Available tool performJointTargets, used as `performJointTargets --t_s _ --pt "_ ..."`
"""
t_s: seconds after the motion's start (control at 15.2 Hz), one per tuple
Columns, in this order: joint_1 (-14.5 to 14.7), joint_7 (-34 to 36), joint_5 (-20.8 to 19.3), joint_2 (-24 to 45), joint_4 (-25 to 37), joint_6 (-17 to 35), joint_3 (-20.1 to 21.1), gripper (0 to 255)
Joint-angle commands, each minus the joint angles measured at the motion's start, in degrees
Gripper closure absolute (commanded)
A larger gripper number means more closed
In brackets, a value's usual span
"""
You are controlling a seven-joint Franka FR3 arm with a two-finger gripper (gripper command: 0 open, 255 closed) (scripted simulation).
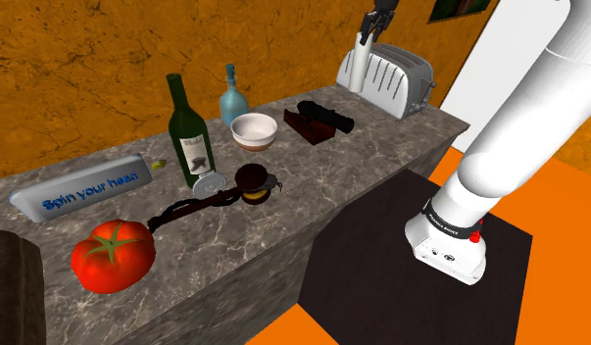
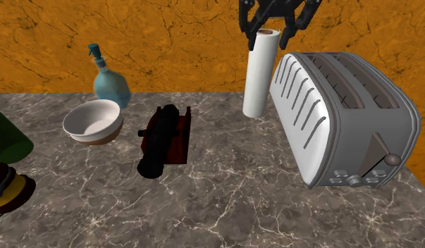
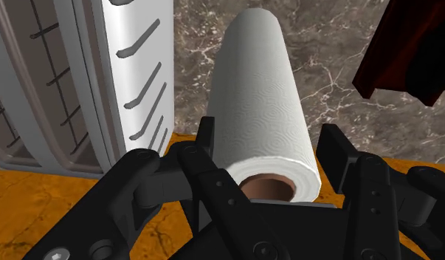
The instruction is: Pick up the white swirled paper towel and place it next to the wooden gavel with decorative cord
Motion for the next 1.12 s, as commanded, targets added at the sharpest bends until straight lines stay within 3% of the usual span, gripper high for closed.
performJointTargets --t_s 0.0,1.06 --pt "0.0 0.2 -0.2 -0.2 1.4 -1.6 0.0 255" --pt "-0.2 1.1 -0.3 0.4 14.4 -14.0 -0.2 255"
